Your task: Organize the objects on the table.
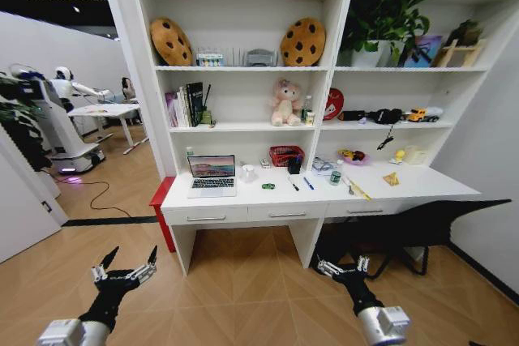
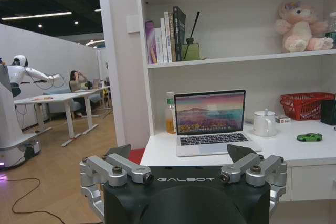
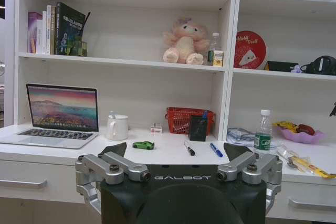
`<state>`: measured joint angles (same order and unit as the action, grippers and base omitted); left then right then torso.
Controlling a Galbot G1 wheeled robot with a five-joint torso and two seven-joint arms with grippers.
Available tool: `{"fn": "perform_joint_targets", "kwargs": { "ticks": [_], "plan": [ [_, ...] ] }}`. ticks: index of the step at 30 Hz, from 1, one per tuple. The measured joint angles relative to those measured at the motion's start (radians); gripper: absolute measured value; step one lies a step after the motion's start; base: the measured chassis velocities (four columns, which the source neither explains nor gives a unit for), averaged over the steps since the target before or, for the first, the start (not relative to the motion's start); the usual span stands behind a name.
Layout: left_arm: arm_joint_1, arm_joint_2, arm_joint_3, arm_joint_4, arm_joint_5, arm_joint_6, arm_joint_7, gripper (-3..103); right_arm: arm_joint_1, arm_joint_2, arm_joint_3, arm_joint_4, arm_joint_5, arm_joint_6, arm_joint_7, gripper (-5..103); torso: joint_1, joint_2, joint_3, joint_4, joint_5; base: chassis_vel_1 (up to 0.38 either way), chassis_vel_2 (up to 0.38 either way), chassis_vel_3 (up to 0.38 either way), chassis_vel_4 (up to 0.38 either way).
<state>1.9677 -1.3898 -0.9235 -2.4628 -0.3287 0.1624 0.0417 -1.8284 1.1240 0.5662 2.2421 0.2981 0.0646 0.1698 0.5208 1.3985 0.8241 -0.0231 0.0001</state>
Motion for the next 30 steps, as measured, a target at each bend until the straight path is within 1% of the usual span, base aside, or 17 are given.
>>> {"fn": "perform_joint_targets", "kwargs": {
  "ticks": [3, 6, 13, 14, 15, 16, 17, 21, 22, 23, 24, 25, 27, 28, 30],
  "plan": [
    [-0.008, -0.003, 0.0, 0.0, -0.001, 0.002, -0.001, 100, 0.006, -0.007, 0.001, -0.009, 0.015, -0.002, -0.007, 100, 0.0, 0.0, 0.0, -0.0001, -0.0001, 0.0, 0.0, 0.0, 0.0],
    [-0.011, -0.016, 0.008, 0.01, 0.008, 0.002, -0.003, 100, 0.014, -0.018, 0.005, -0.033, 0.021, 0.014, -0.008, 100, 0.0, 0.0, 0.0, -0.0001, -0.0001, 0.0, 0.0, 0.0, 0.0],
    [-0.016, -0.007, 0.003, 0.021, 0.001, 0.002, -0.003, 100, 0.023, -0.005, -0.001, -0.043, 0.026, 0.016, -0.008, 100, -0.001, 0.0, 0.0, -0.0001, -0.0002, -0.075, 0.072, 0.09, -0.078],
    [-0.017, -0.005, 0.003, 0.023, -0.001, 0.002, -0.003, 100, 0.023, -0.001, -0.002, -0.044, 0.023, 0.017, -0.009, 100, 0.0, 0.0, 0.0, -0.0009, -0.0003, -0.154, 0.146, 0.176, -0.165],
    [-0.017, -0.005, 0.003, 0.023, -0.001, 0.002, -0.003, 100, 0.023, -0.001, -0.002, -0.044, 0.023, 0.017, -0.009, 100, 0.0, 0.0, 0.0, -0.0009, -0.0003, -0.154, 0.146, 0.176, -0.165],
    [-0.017, -0.004, 0.004, 0.025, -0.001, 0.002, -0.003, 100, 0.021, 0.002, -0.003, -0.044, 0.021, 0.019, -0.01, 100, 0.0, 0.0, 0.0, 0.0002, -0.0003, -0.14, 0.196, 0.176, -0.185],
    [-0.017, -0.004, 0.005, 0.026, -0.001, 0.002, -0.003, 100, 0.019, 0.005, -0.003, -0.044, 0.021, 0.023, -0.012, 100, 0.0, 0.0, 0.0, 0.0007, 0.0004, -0.14, 0.217, 0.212, -0.185],
    [-0.016, -0.004, 0.009, 0.028, 0.004, 0.0, -0.002, 100, 0.01, 0.011, -0.003, -0.043, 0.021, 0.042, -0.026, 100, 0.0, 0.0, 0.0, 0.0003, 0.0011, -0.211, 0.224, 0.224, -0.261],
    [-0.016, -0.005, 0.01, 0.028, 0.004, 0.0, -0.002, 102, 0.004, 0.013, -0.003, -0.039, 0.02, 0.049, -0.03, 100, 0.0, 0.0, 0.0, -0.0008, -0.0021, -0.241, 0.205, 0.257, -0.32],
    [-0.016, -0.005, 0.011, 0.028, 0.004, 0.0, -0.002, 100, 0.003, 0.013, -0.003, -0.037, 0.02, 0.052, -0.032, 100, 0.0, 0.0, 0.0, -0.0006, -0.0025, -0.262, 0.205, 0.257, -0.299],
    [-0.016, -0.005, 0.011, 0.028, 0.004, 0.0, -0.002, 100, 0.003, 0.013, -0.003, -0.037, 0.02, 0.052, -0.032, 100, 0.0, 0.0, 0.0, -0.0006, -0.0025, -0.262, 0.205, 0.257, -0.299],
    [-0.016, -0.006, 0.013, 0.027, 0.005, -0.002, -0.001, 100, 0.0, 0.015, -0.004, -0.034, 0.02, 0.056, -0.034, 100, 0.0, 0.0, 0.0, -0.0003, 0.0012, -0.211, 0.32, 0.244, -0.28],
    [-0.016, -0.007, 0.013, 0.027, 0.005, -0.003, 0.0, 99, 0.0, 0.015, -0.004, -0.032, 0.02, 0.056, -0.035, 100, 0.0, 0.0, 0.0, -0.0001, 0.001, -0.31, 0.276, 0.244, -0.303],
    [-0.016, -0.008, 0.014, 0.027, 0.006, -0.003, 0.0, 99, 0.0, 0.013, -0.004, -0.03, 0.019, 0.057, -0.035, 100, 0.0, 0.0, 0.0, 0.0002, -0.0017, -0.339, 0.294, 0.362, -0.303],
    [-0.016, -0.008, 0.014, 0.027, 0.007, -0.003, 0.0, 99, 0.0, 0.013, -0.004, -0.03, 0.019, 0.058, -0.035, 100, 0.0, 0.0, 0.0, 0.0001, -0.0014, -0.339, 0.294, 0.362, -0.293]
  ]
}}
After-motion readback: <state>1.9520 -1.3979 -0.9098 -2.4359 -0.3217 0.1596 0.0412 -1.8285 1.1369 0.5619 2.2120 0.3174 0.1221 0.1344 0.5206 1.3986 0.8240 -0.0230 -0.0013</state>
